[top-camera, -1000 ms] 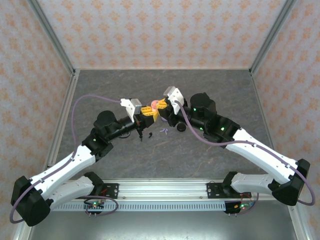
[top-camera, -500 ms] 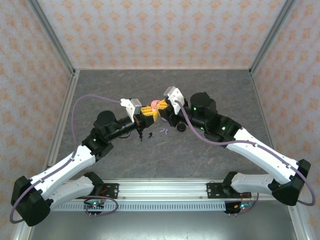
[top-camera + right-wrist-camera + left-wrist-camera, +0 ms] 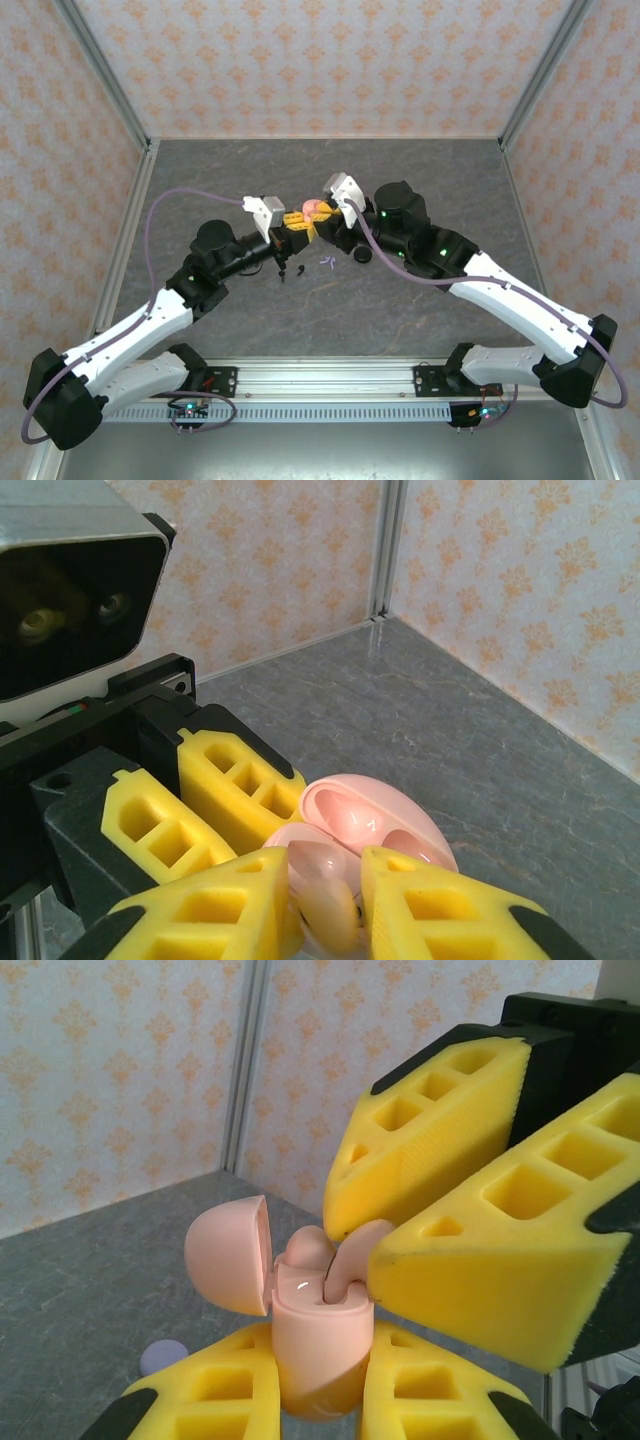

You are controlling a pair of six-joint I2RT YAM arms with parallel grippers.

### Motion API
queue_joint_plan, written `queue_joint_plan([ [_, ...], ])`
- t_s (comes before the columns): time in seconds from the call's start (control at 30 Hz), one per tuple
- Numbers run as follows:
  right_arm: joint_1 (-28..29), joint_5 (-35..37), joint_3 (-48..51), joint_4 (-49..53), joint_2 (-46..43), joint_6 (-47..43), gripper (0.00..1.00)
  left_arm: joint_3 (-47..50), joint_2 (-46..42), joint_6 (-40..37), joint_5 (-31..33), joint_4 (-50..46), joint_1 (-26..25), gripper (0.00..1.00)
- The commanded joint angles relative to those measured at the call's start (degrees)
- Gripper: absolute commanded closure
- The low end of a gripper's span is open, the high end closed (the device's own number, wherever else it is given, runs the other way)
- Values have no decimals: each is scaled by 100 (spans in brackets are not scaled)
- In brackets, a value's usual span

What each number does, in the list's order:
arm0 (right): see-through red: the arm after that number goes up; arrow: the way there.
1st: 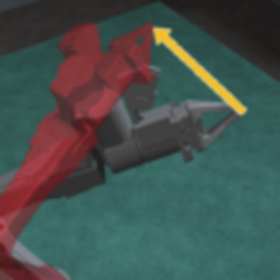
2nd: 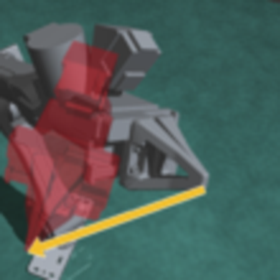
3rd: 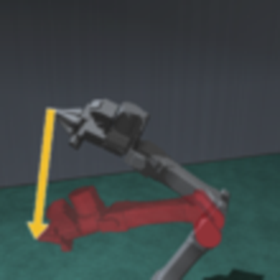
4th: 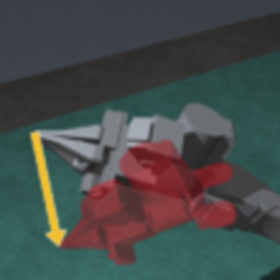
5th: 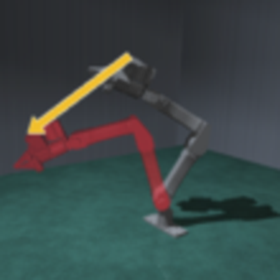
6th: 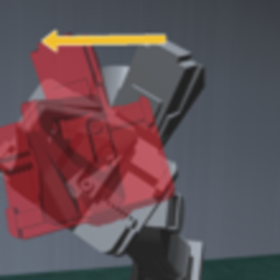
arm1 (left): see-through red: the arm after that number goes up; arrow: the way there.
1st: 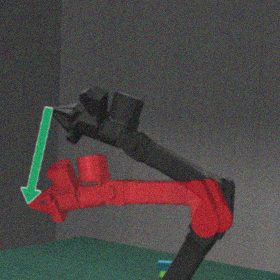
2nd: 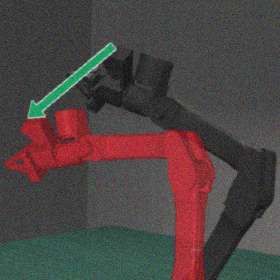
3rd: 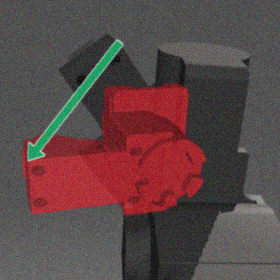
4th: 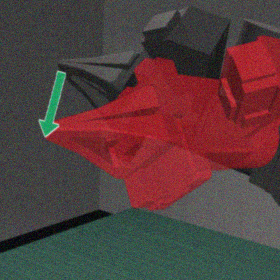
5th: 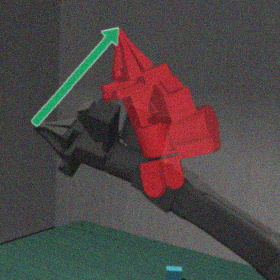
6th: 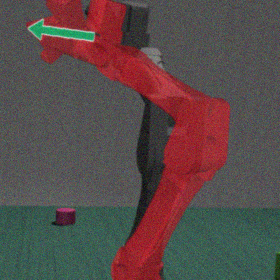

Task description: Insert the wireless bluetooth earbuds into the charging case

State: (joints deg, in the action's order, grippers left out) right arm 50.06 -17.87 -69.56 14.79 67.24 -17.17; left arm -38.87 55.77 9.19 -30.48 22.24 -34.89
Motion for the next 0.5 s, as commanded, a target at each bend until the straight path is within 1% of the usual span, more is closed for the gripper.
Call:
queue_joint_plan([
  [0.0, -15, -25, -281, 177, 30, 61, 71, -209, 35, 74, 102, 378, -26, 100],
  [0.07, -14, 0, -335, 228, 171, 88, 69, -198, 57, 89, 95, 395, -25, 100],
  [0.3, -82, 12, -638, 406, 270, 314, 56, -156, 92, 81, 128, 378, -26, 100],
  [0.47, -137, 26, -945, 585, 257, 555, 43, -107, 83, 74, 173, 374, -28, 100],
])
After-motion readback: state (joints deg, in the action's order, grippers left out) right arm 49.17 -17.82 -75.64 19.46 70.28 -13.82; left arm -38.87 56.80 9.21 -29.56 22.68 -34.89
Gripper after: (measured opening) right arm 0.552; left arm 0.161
